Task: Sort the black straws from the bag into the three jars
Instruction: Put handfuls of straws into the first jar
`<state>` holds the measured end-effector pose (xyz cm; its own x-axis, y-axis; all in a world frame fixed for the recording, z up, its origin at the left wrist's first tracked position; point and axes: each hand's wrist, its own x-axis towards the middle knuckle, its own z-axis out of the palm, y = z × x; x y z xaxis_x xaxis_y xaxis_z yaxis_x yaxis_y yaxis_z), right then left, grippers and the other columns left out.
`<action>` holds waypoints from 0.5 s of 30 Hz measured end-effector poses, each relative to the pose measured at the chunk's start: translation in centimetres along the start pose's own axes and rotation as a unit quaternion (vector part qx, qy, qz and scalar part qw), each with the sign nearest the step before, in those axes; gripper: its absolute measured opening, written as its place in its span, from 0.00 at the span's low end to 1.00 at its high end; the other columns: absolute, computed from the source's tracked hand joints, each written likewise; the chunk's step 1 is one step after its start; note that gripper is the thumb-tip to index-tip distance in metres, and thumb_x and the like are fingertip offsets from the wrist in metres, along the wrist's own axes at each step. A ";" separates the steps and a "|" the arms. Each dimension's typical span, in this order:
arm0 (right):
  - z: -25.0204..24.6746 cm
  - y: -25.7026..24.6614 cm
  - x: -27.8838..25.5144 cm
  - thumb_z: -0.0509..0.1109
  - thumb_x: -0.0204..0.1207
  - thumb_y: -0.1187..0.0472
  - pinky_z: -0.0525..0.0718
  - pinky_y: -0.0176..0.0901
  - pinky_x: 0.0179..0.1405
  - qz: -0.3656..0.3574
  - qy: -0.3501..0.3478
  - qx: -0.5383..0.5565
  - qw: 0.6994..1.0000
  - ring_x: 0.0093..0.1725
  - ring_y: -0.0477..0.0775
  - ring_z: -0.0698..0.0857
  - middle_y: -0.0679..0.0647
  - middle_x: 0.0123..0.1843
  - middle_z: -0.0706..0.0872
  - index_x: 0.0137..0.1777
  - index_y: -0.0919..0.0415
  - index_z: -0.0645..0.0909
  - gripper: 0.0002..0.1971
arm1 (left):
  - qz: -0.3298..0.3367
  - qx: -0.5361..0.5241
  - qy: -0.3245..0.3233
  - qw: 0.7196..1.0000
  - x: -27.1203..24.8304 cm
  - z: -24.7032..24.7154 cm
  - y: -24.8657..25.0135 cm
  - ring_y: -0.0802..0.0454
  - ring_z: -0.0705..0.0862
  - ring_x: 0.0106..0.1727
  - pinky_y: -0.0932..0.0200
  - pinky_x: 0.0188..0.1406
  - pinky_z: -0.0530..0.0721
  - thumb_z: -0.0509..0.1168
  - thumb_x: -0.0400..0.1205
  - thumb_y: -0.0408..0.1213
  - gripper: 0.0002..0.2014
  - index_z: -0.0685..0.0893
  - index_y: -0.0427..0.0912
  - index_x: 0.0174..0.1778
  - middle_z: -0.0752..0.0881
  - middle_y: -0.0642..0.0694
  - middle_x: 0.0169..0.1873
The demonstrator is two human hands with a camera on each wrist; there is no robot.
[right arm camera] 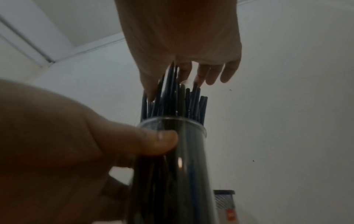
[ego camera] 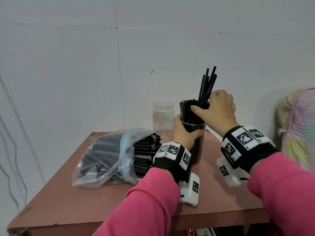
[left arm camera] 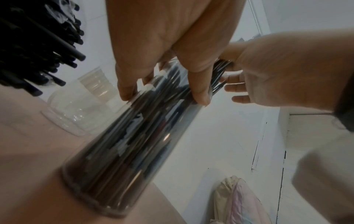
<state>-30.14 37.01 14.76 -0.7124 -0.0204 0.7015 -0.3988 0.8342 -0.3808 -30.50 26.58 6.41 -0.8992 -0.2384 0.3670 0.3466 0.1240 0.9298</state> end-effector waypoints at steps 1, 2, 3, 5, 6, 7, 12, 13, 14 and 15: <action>-0.4 -0.3 0.0 0.77 0.67 0.40 0.70 0.55 0.70 0.022 -0.008 0.069 0.997 0.71 0.60 0.69 0.56 0.69 0.72 0.64 0.59 0.74 0.32 | 0.002 0.001 0.001 1.000 0.0 0.0 0.0 0.47 0.81 0.64 0.44 0.68 0.78 0.79 0.68 0.33 0.38 0.67 0.49 0.71 0.81 0.45 0.63; -0.9 -0.6 0.2 0.78 0.66 0.41 0.68 0.56 0.74 0.035 -0.017 0.166 0.985 0.76 0.59 0.67 0.56 0.75 0.66 0.74 0.57 0.67 0.41 | 0.003 0.001 0.003 1.000 0.0 0.0 0.0 0.47 0.80 0.64 0.45 0.69 0.77 0.79 0.68 0.33 0.38 0.67 0.48 0.71 0.80 0.45 0.63; -1.5 -1.0 0.7 0.79 0.67 0.43 0.66 0.56 0.78 0.032 -0.016 0.256 0.966 0.79 0.58 0.63 0.55 0.80 0.60 0.81 0.53 0.58 0.46 | 0.005 0.001 0.004 1.000 0.0 0.0 0.0 0.48 0.80 0.64 0.46 0.70 0.77 0.79 0.69 0.32 0.38 0.67 0.48 0.72 0.80 0.45 0.64; -2.8 -1.7 2.0 0.74 0.74 0.45 0.60 0.55 0.81 -0.009 0.002 0.320 0.947 0.83 0.54 0.56 0.52 0.85 0.51 0.84 0.48 0.47 0.47 | 0.006 0.000 0.004 1.000 -0.1 0.0 0.1 0.49 0.79 0.65 0.50 0.70 0.76 0.78 0.70 0.31 0.38 0.66 0.46 0.73 0.80 0.45 0.64; -3.2 -2.0 2.8 0.71 0.78 0.47 0.57 0.54 0.82 -0.043 0.005 0.308 0.950 0.84 0.52 0.55 0.50 0.86 0.51 0.85 0.47 0.46 0.43 | 0.007 0.001 0.004 1.000 -0.1 0.0 0.1 0.49 0.79 0.65 0.50 0.70 0.75 0.78 0.71 0.31 0.38 0.66 0.46 0.73 0.79 0.45 0.65; -3.5 -2.2 3.4 0.66 0.82 0.50 0.55 0.51 0.83 -0.079 -0.002 0.274 0.959 0.84 0.50 0.55 0.49 0.86 0.52 0.85 0.47 0.47 0.38 | 0.006 0.003 0.002 1.000 -0.1 0.0 0.1 0.48 0.79 0.66 0.50 0.70 0.75 0.78 0.71 0.32 0.38 0.66 0.46 0.74 0.79 0.45 0.65; -1.5 -1.7 3.0 0.54 0.88 0.54 0.61 0.35 0.73 -0.152 -0.082 0.102 0.980 0.78 0.50 0.69 0.50 0.78 0.73 0.77 0.57 0.73 0.20 | 0.002 0.007 0.001 1.000 -0.3 -0.1 0.2 0.47 0.78 0.67 0.49 0.70 0.76 0.78 0.71 0.33 0.39 0.65 0.47 0.75 0.79 0.45 0.66; -1.1 -1.3 2.3 0.53 0.88 0.52 0.62 0.39 0.75 -0.155 -0.082 0.095 0.980 0.77 0.50 0.70 0.49 0.77 0.75 0.72 0.58 0.78 0.20 | 0.004 0.007 0.001 1.000 -0.4 -0.1 0.3 0.47 0.79 0.66 0.49 0.69 0.76 0.78 0.71 0.33 0.39 0.65 0.47 0.75 0.79 0.45 0.66; -0.8 -1.1 1.7 0.52 0.88 0.50 0.63 0.44 0.78 -0.155 -0.078 0.096 0.980 0.77 0.50 0.71 0.48 0.77 0.75 0.67 0.59 0.82 0.22 | 0.004 0.006 0.001 1.000 -0.4 -0.1 0.3 0.47 0.79 0.66 0.49 0.69 0.77 0.78 0.71 0.33 0.39 0.65 0.47 0.75 0.80 0.45 0.65; -0.7 -1.0 1.2 0.51 0.88 0.48 0.64 0.49 0.78 -0.153 -0.075 0.098 0.981 0.76 0.51 0.72 0.49 0.75 0.77 0.62 0.60 0.85 0.23 | 0.003 0.002 0.000 1.000 -0.5 -0.1 0.4 0.47 0.80 0.65 0.49 0.68 0.77 0.78 0.71 0.32 0.39 0.65 0.47 0.74 0.80 0.45 0.65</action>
<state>-30.22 36.59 16.43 -0.6137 -0.3462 0.7096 -0.6996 0.6550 -0.2855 -29.93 26.67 6.61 -0.8971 -0.2371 0.3729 0.3512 0.1297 0.9273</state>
